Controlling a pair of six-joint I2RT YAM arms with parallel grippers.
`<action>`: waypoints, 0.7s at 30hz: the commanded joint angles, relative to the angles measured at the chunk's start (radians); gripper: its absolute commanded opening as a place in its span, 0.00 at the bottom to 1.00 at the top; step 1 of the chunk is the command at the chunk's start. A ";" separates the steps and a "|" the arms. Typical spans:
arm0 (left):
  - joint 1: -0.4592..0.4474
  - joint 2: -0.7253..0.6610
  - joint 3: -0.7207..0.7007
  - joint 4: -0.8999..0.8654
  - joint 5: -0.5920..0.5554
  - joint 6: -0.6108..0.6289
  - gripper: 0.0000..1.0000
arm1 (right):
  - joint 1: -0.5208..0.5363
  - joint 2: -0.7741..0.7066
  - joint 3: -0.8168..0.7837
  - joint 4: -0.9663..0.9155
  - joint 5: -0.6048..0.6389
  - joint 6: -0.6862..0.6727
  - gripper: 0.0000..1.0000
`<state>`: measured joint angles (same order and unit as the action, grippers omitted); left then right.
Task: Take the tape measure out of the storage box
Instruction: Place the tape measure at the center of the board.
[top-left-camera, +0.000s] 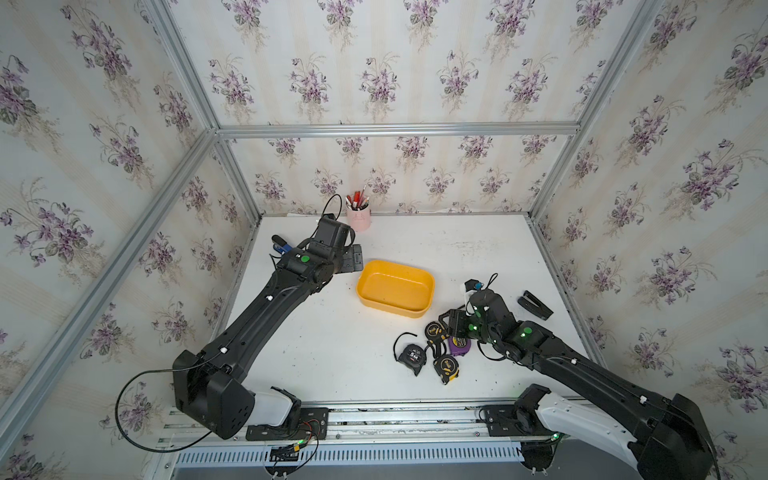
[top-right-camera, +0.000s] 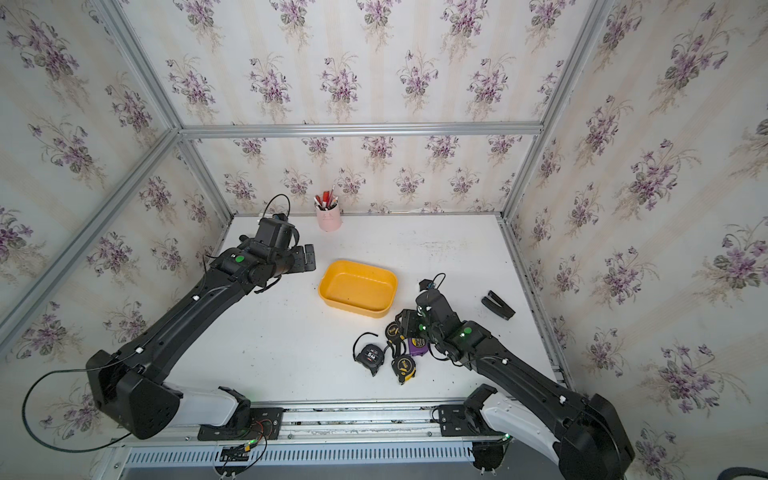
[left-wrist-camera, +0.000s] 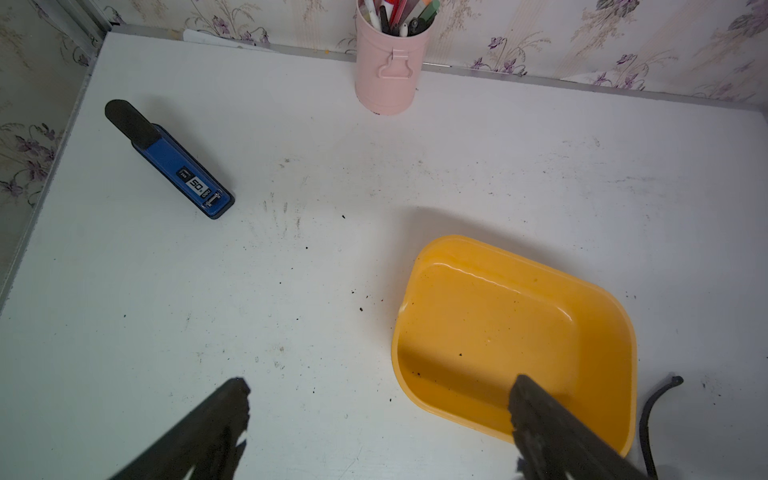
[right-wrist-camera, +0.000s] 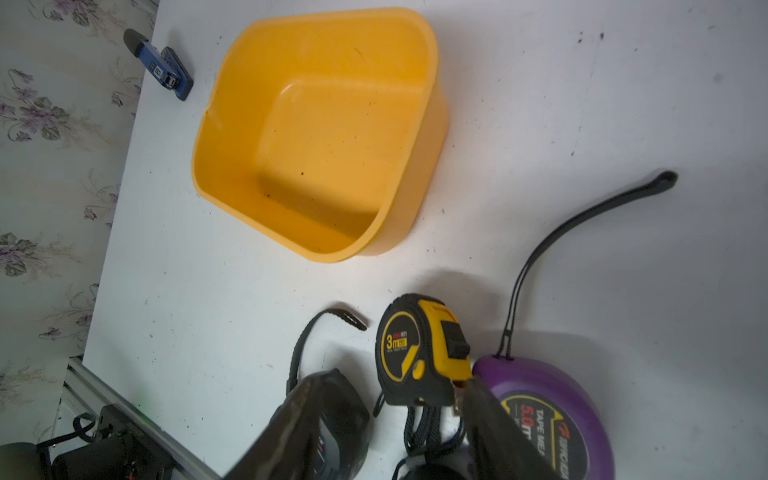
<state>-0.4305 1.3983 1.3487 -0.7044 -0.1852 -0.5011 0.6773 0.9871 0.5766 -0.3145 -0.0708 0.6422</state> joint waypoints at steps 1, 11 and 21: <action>0.001 0.004 0.009 -0.004 -0.002 -0.014 1.00 | 0.001 0.028 -0.005 -0.033 -0.038 0.005 0.57; 0.001 -0.002 0.007 -0.009 -0.016 -0.007 1.00 | 0.002 0.128 -0.039 0.043 -0.077 -0.002 0.51; 0.001 -0.007 0.000 -0.007 -0.022 -0.001 1.00 | 0.001 0.163 -0.051 0.098 -0.158 -0.019 0.49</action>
<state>-0.4297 1.3937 1.3487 -0.7086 -0.1905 -0.5079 0.6777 1.1473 0.5194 -0.2497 -0.2016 0.6430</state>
